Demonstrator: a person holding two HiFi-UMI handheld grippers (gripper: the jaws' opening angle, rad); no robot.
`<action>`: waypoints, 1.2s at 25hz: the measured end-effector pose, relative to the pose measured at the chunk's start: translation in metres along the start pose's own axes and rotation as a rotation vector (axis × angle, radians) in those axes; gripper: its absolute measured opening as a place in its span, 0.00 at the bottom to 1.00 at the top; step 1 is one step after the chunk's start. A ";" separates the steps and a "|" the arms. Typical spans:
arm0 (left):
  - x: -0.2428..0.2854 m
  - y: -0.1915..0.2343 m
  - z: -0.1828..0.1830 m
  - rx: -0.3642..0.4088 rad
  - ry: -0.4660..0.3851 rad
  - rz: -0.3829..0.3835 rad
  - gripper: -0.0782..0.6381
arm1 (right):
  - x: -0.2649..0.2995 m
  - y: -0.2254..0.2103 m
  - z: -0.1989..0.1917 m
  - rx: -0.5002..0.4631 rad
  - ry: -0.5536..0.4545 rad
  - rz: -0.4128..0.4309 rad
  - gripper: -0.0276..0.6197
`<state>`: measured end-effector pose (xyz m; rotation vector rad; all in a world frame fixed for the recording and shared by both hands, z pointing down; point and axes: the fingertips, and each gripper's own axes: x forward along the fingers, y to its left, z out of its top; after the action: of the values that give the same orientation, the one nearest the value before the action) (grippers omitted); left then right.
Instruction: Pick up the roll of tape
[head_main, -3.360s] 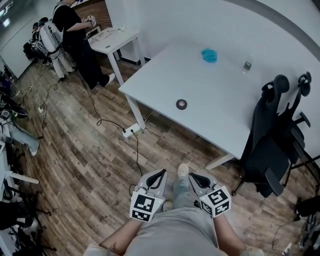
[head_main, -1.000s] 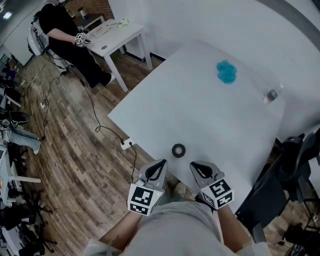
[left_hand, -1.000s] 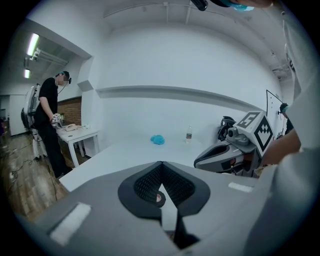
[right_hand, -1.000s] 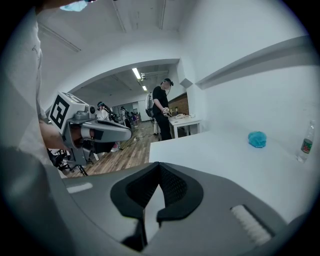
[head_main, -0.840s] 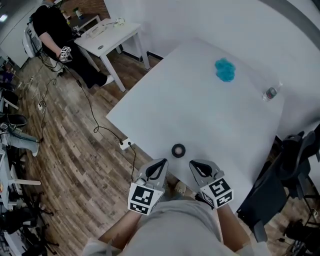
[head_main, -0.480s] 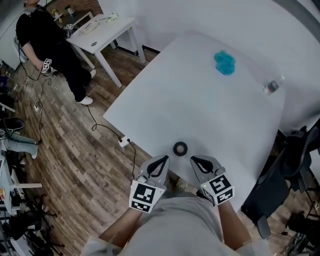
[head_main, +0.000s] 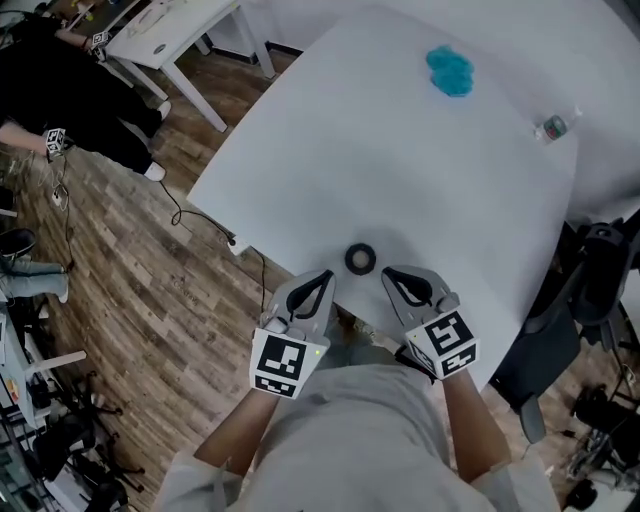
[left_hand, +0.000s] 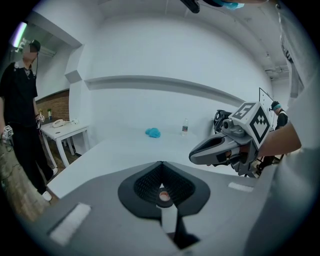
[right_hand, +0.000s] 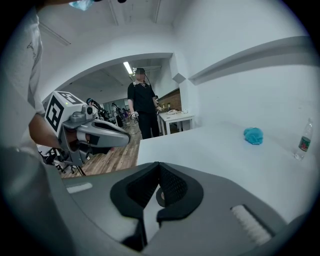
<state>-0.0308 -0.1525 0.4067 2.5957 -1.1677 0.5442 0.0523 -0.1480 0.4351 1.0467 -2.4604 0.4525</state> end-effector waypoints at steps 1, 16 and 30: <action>0.001 0.001 -0.001 -0.002 0.001 -0.003 0.13 | 0.002 0.000 -0.001 -0.001 0.003 0.001 0.05; 0.018 0.006 -0.032 0.005 0.050 -0.039 0.13 | 0.025 -0.006 -0.028 0.034 0.075 0.007 0.05; 0.036 0.022 -0.059 0.003 0.109 -0.062 0.13 | 0.057 -0.016 -0.060 0.047 0.141 -0.016 0.06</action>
<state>-0.0391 -0.1692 0.4766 2.5600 -1.0489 0.6647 0.0436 -0.1660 0.5168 1.0165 -2.3259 0.5624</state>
